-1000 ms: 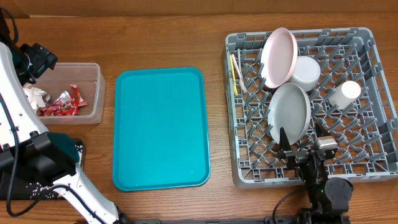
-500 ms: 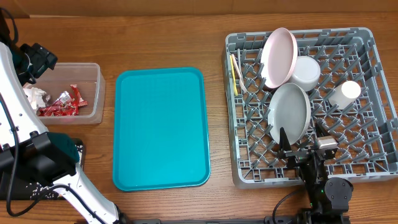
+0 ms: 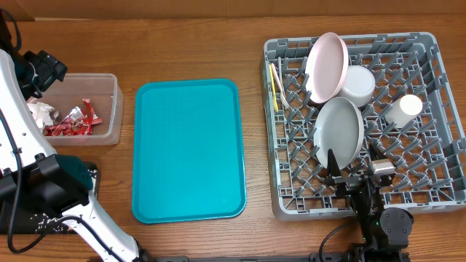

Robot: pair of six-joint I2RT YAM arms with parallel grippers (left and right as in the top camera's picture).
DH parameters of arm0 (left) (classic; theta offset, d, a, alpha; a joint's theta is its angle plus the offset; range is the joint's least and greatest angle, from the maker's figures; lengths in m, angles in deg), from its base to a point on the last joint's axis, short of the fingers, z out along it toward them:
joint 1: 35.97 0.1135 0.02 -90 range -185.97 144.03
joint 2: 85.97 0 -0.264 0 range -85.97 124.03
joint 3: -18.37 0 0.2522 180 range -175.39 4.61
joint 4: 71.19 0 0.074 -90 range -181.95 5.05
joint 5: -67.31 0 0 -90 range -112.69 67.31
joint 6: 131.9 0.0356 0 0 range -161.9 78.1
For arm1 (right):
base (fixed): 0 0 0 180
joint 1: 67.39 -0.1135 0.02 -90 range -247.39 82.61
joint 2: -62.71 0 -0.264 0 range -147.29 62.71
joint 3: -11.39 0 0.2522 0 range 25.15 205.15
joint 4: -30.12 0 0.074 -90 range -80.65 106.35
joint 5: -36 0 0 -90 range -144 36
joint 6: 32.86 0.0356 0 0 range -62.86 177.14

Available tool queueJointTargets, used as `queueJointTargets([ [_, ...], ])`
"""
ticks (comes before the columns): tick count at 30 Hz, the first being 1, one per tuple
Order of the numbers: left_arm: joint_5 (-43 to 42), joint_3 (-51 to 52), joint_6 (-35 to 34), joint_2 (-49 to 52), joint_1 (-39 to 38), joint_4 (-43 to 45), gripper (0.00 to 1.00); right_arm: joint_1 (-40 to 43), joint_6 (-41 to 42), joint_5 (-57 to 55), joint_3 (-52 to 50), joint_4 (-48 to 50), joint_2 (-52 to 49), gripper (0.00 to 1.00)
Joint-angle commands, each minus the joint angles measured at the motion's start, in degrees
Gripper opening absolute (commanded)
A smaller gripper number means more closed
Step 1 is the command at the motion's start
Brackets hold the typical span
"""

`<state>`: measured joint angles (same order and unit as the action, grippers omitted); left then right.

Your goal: Sort waste into correct bins and load items into the dishwasher rack

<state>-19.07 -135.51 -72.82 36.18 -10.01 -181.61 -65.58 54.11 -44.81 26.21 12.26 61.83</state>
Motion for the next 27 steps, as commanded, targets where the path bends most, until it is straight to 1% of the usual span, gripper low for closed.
queueJointTargets([
  [1, -0.1, -0.5, 1.1, -1.8, -0.3, -0.1, 1.0, 0.2, 0.0, -0.1, -0.6, 0.2, 0.7, 1.0],
  [4, -0.1, 0.0, 1.1, -4.4, -1.4, 0.1, 1.0, 0.2, 0.0, -0.1, -0.6, 0.2, 0.7, 1.0],
  [6, -0.1, 2.9, 1.1, -8.0, -2.5, 1.1, 1.0, 0.2, 0.0, -0.1, -0.6, 0.2, 0.7, 1.0],
  [12, -0.1, 22.1, 1.1, -23.6, -9.0, 8.7, 1.0, 0.2, 0.0, -0.1, -0.6, 0.2, 0.7, 1.0],
  [15, -0.1, 30.8, 1.1, -30.9, -14.1, 9.3, 1.0, 0.2, 0.0, -0.1, -0.6, 0.2, 0.7, 1.0],
  [19, -0.1, 39.5, 1.2, -39.1, -20.9, 8.8, 1.0, 0.2, 0.0, -0.1, -0.6, 0.2, 0.7, 1.0],
  [21, -0.1, 42.9, 1.1, -42.4, -23.1, 8.6, 1.0, 0.2, 0.0, -0.1, -0.6, 0.2, 0.7, 1.0],
  [25, 0.0, 49.6, 1.1, -49.4, -24.9, 8.8, 1.0, 0.2, 0.0, -0.1, -0.6, 0.2, 0.7, 1.0],
  [27, 0.0, 52.4, 1.2, -52.7, -24.7, 11.7, 1.0, 0.2, 0.0, -0.1, -0.6, 0.2, 0.7, 1.0],
])
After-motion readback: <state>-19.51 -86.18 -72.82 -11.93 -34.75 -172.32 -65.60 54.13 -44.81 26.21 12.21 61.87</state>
